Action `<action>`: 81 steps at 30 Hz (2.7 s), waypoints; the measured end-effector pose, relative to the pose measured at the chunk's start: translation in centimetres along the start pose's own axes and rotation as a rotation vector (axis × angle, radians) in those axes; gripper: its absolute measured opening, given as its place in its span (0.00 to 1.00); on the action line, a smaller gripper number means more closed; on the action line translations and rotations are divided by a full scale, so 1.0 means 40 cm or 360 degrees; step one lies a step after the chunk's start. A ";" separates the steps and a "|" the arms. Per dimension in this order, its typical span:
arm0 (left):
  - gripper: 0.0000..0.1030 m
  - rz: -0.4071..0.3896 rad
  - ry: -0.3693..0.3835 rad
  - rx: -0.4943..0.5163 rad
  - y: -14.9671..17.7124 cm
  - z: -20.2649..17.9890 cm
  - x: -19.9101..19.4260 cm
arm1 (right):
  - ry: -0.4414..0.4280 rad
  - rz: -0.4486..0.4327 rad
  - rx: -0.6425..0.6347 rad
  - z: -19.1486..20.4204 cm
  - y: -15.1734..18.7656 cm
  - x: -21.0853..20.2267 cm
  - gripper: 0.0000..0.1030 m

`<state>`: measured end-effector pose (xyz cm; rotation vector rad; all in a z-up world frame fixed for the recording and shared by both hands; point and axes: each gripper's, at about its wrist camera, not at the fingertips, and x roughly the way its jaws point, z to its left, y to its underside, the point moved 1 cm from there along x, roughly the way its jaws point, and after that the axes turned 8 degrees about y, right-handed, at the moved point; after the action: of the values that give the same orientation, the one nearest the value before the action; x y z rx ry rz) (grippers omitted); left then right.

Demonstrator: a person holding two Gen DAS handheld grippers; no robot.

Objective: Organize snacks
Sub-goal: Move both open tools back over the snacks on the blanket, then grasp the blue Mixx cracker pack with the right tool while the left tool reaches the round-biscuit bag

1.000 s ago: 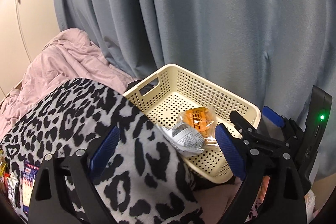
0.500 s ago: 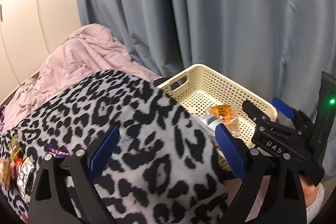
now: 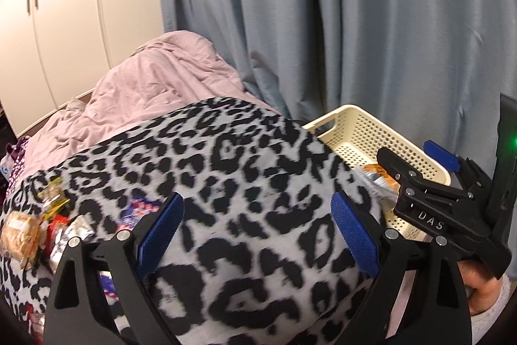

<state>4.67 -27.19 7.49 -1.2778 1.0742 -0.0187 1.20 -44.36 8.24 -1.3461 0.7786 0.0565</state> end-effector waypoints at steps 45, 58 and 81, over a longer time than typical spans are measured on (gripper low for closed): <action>0.89 -0.0057 -0.0412 -0.0542 0.263 0.466 -0.273 | -0.0535 0.0150 -0.0530 0.558 0.087 -0.054 0.91; 0.89 -0.0065 -0.0508 -0.0662 0.304 0.550 -0.304 | -0.0618 0.0273 -0.0464 0.551 0.106 -0.024 0.92; 0.95 0.0034 -0.0402 -0.0459 0.187 0.707 -0.207 | -0.0757 0.0424 -0.0419 0.617 0.108 0.020 0.97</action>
<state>14.57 1.36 4.16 -1.4817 0.8929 0.3158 11.38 -21.76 4.56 -1.3916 0.5495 0.6856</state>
